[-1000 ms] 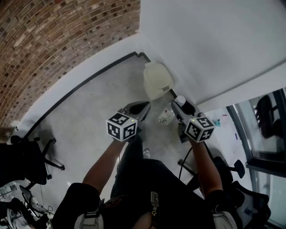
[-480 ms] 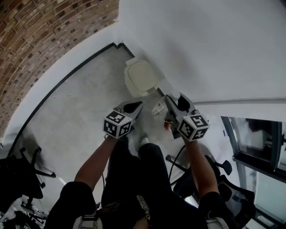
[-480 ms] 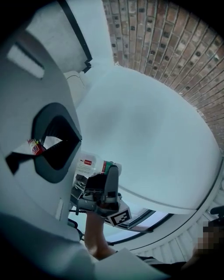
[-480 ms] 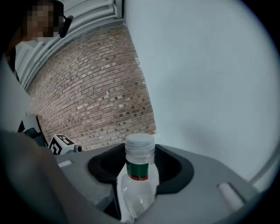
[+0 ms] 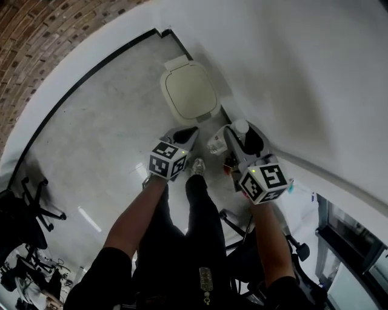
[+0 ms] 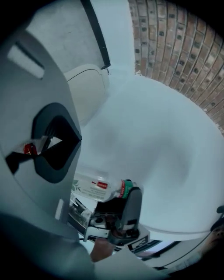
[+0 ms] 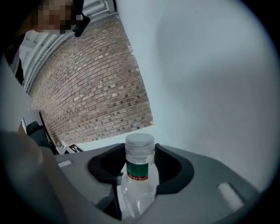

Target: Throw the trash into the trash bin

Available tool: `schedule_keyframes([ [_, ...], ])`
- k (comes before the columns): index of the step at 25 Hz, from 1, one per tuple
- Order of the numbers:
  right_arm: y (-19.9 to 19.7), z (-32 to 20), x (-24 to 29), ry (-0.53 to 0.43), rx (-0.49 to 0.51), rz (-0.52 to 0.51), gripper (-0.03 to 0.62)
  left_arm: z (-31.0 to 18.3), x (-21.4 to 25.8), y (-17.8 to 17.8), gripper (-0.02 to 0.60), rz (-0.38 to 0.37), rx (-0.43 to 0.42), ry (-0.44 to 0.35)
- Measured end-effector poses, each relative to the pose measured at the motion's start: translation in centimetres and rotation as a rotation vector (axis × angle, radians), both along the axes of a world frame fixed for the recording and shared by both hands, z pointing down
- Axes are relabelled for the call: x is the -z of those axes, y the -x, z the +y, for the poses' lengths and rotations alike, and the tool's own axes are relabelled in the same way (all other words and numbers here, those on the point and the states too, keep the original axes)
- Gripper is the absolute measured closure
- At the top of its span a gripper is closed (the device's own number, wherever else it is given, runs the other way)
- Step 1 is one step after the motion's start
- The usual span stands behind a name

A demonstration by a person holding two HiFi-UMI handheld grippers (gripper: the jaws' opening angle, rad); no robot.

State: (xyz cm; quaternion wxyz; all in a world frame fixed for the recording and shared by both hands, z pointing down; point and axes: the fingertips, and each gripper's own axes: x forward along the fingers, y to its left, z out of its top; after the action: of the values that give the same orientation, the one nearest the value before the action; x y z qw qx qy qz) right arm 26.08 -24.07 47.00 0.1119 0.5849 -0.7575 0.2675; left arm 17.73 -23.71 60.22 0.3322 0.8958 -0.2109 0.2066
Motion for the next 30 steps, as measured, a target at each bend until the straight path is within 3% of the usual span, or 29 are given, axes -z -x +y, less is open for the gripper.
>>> schedule_keyframes([
  [5, -2.3, -0.7, -4.6, 0.002, 0.016, -0.002, 0.391, 0.1, -8.2, -3.6, 0.578, -0.09, 0.002, 0.017],
  [11, -4.7, -1.8, -8.5, -0.032, -0.013, -0.011, 0.391, -1.2, -15.1, -4.8, 0.578, -0.224, 0.072, 0.027],
  [22, -6.8, -2.2, -10.8, -0.059, -0.006, -0.041, 0.391, -1.3, -18.6, -4.9, 0.578, -0.427, 0.144, 0.062],
  [25, -7.2, -2.2, -10.8, -0.06, -0.009, -0.036, 0.391, -1.0, -18.9, -4.9, 0.578, -0.444, 0.18, 0.066],
  [30, -7.8, -3.1, -10.3, -0.087, -0.034, -0.054, 0.391, -1.4, -18.2, -4.0, 0.578, -0.367, 0.227, 0.073],
])
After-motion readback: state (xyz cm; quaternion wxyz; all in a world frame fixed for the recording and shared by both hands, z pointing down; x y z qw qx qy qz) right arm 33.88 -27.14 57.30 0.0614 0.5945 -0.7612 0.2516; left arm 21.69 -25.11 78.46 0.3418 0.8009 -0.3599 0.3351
